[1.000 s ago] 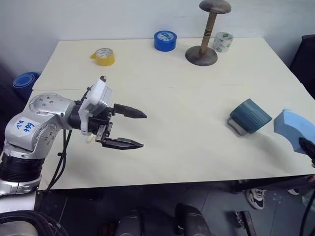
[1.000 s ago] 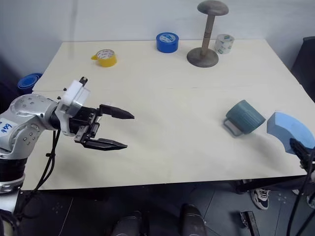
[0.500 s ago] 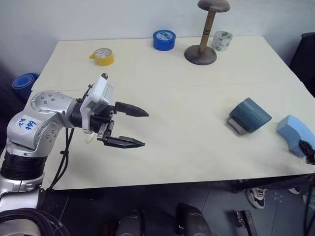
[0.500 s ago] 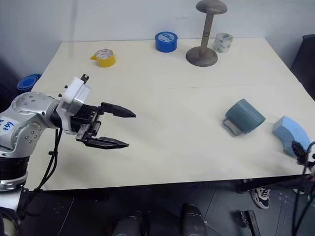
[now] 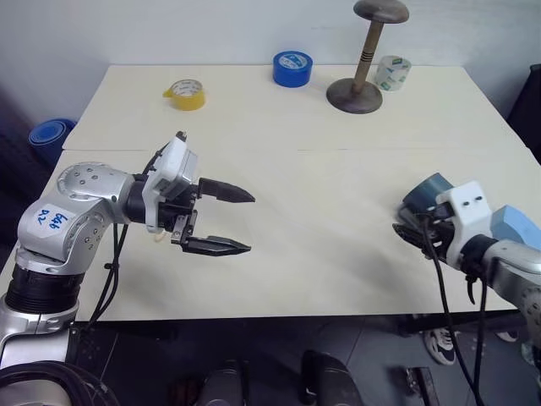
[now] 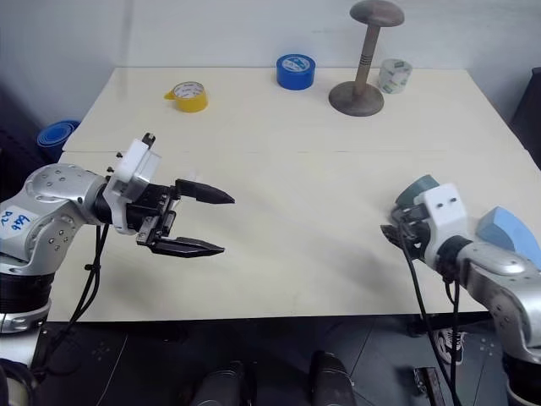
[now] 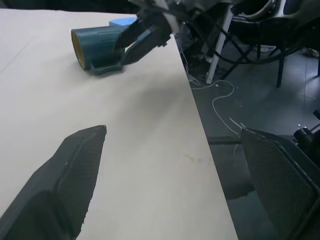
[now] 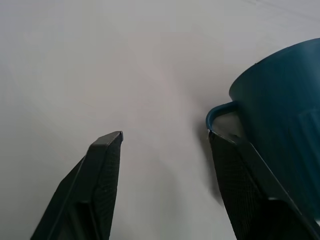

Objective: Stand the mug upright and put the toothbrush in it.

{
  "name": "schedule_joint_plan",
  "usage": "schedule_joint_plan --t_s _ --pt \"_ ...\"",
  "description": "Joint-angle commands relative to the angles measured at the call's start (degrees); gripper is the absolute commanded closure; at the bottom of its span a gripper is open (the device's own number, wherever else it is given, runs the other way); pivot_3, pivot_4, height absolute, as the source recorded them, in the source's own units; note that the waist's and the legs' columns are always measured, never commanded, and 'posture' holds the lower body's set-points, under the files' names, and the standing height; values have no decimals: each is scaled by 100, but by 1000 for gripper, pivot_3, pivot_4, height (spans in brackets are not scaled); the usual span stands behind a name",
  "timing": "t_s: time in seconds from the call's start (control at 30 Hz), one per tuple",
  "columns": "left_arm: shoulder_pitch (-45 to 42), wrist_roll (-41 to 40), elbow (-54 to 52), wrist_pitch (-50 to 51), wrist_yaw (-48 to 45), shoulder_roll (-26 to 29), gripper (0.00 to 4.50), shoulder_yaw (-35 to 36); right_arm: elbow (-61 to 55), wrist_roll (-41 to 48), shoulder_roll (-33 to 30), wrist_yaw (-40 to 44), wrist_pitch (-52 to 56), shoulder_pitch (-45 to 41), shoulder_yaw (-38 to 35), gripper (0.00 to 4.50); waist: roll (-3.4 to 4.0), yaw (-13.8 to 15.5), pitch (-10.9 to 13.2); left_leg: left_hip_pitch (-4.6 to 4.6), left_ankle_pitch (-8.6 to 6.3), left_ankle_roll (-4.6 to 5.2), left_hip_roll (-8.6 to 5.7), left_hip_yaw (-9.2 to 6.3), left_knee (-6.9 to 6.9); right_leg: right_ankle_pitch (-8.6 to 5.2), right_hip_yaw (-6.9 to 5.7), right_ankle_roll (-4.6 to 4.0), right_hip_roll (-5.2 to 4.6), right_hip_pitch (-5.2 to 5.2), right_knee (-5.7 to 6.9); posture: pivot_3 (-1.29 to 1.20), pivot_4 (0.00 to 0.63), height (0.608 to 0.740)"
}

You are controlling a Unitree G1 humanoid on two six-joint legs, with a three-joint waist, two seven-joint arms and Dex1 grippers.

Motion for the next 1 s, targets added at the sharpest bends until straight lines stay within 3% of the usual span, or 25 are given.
schedule_joint_plan --t_s 0.03,0.5,0.63,0.83,0.93,1.0 --pt "-112 -39 -219 -18 73 39 0 152 512 -524 -40 -21 -387 -216 268 1571 0 -19 0 0 0 0 0 2 0 0 0 0 0 0 -1 0 150 740" --pt "-44 -27 -356 -40 236 34 0 177 2279 -1435 284 278 -1025 -1164 1053 1571 1 -81 0 4 2 0 4 6 -1 1 1 2 2 -1 4 0 150 740" --pt "-60 -28 -362 -47 264 41 0 195 2718 -1615 371 393 -1289 -1328 1159 2462 0 -98 0 5 2 0 4 5 0 1 -1 2 1 1 4 0 150 740" --pt "4 -70 -399 -5 315 84 0 259 2548 -1703 272 695 -1334 -1349 1141 4424 0 -115 0 4 2 0 5 4 0 1 -1 3 1 1 5 0 150 740" --pt "62 -63 -408 4 350 101 0 286 2229 -1574 295 997 -1413 -1386 1109 4473 0 -142 0 5 2 0 5 2 0 1 -2 3 1 1 6 0 150 740" --pt "133 -89 -371 75 505 102 0 416 1490 -804 751 1310 -1215 -1524 927 4473 0 -164 0 5 2 0 6 2 -1 1 -3 3 2 1 6 0 150 740"
